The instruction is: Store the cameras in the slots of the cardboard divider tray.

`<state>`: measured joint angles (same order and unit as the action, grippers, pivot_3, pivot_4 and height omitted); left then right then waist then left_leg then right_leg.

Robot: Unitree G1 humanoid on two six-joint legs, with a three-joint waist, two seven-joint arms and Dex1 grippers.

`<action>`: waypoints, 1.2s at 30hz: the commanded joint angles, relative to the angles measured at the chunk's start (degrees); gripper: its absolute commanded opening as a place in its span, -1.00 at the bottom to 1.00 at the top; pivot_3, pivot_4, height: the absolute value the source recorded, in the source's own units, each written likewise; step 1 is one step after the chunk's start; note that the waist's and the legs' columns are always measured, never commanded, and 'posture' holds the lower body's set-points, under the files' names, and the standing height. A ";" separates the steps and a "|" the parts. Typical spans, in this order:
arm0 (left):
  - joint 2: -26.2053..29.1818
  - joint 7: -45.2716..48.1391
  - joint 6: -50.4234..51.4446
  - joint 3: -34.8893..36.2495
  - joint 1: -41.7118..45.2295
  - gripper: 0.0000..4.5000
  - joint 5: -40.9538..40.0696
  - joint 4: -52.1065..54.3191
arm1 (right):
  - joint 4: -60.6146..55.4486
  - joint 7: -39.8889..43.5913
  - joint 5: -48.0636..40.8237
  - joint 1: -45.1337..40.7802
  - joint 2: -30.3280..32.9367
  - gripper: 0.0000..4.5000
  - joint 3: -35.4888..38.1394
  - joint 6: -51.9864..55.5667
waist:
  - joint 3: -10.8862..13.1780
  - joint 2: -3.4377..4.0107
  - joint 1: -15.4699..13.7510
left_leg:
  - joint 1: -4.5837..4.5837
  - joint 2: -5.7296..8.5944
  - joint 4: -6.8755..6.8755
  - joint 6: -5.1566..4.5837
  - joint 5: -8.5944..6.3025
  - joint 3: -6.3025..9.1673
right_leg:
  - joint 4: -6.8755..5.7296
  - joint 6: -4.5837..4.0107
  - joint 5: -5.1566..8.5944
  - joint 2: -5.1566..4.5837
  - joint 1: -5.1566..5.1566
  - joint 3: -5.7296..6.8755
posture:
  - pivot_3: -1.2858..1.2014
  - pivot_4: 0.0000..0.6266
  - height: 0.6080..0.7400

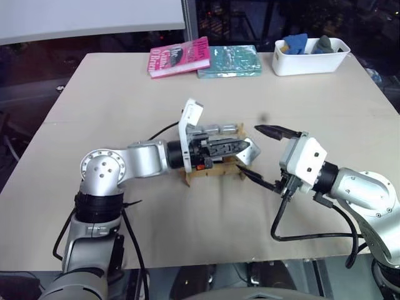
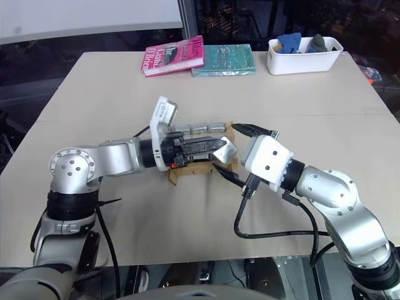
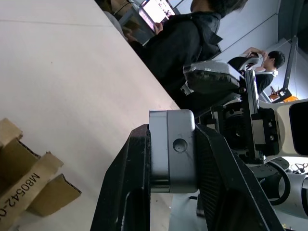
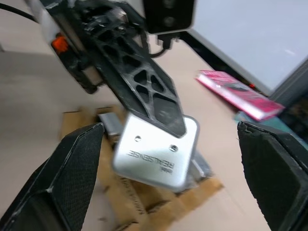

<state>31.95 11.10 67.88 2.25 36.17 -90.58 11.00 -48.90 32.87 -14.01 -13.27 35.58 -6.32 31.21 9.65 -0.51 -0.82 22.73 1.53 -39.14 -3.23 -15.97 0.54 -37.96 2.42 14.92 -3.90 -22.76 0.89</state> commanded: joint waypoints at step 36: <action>-0.41 60.86 -53.80 -23.63 11.44 -0.68 78.62 -30.34 | -9.73 1.23 -26.60 36.28 2.24 1.00 35.95 -1.10 | 0.04 0.00 0.13 | 0.09 -0.10 -0.02 -0.39 -0.21 -0.09 | 0.05 0.02 0.01 0.23 0.00 -0.06 | 0.03 -0.52 1.00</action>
<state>31.16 71.59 15.32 -22.85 47.81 -12.95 -19.27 -57.38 34.46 -39.84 23.23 37.25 29.47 31.00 9.69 -0.52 -0.68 22.83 1.43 -39.16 -3.62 -16.18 0.45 -37.90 2.43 14.93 -3.67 -22.76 0.83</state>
